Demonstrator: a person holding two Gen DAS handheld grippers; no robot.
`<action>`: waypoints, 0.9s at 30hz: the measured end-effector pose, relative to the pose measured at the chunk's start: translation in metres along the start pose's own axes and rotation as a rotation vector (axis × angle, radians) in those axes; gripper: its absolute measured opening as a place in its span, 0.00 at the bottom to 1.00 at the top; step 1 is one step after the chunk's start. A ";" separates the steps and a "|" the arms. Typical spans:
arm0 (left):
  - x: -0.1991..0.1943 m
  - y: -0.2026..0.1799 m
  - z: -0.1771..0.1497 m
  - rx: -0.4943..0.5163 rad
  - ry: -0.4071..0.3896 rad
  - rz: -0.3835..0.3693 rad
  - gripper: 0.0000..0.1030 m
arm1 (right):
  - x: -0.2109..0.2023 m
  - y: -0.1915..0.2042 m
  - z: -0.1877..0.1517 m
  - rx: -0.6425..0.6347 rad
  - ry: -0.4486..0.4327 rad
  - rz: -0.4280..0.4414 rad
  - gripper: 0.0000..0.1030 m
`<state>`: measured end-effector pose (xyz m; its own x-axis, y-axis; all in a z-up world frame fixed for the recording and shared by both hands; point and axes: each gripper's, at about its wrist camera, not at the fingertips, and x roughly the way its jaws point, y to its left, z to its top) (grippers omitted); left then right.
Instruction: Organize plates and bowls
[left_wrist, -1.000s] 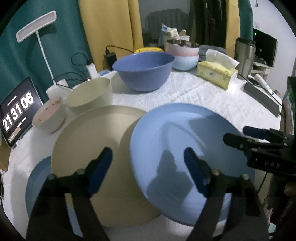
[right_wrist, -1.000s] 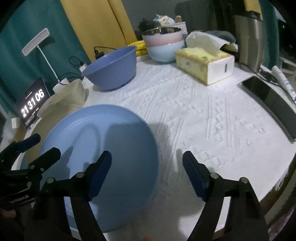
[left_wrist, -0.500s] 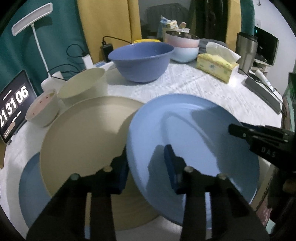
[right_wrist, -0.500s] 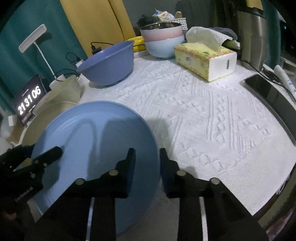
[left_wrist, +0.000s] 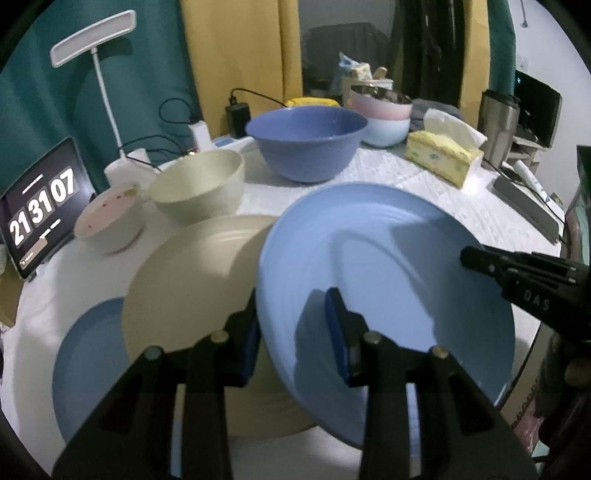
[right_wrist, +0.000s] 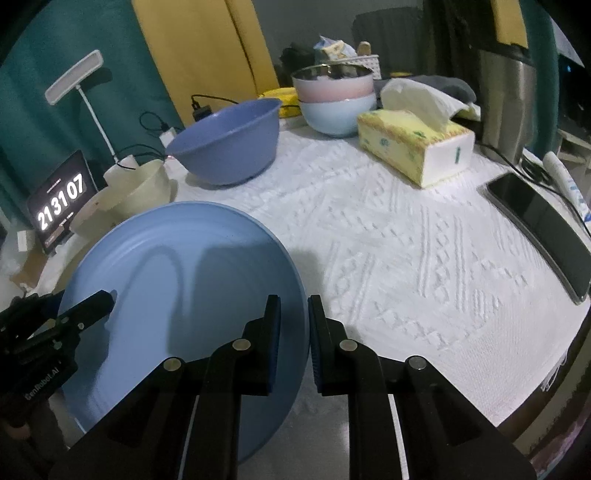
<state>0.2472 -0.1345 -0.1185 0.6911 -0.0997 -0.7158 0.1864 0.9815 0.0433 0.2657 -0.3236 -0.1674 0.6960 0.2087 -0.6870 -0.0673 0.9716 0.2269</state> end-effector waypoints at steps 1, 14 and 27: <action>-0.002 0.003 0.001 -0.005 -0.007 0.006 0.33 | -0.001 0.003 0.001 -0.005 -0.003 0.001 0.16; -0.013 0.051 0.003 -0.072 -0.029 0.079 0.33 | 0.008 0.054 0.018 -0.070 -0.023 0.052 0.16; -0.002 0.083 0.002 -0.089 -0.016 0.160 0.35 | 0.036 0.091 0.029 -0.102 0.006 0.087 0.16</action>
<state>0.2628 -0.0533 -0.1125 0.7180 0.0570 -0.6937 0.0112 0.9956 0.0934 0.3059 -0.2311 -0.1516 0.6800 0.2935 -0.6719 -0.2003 0.9559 0.2148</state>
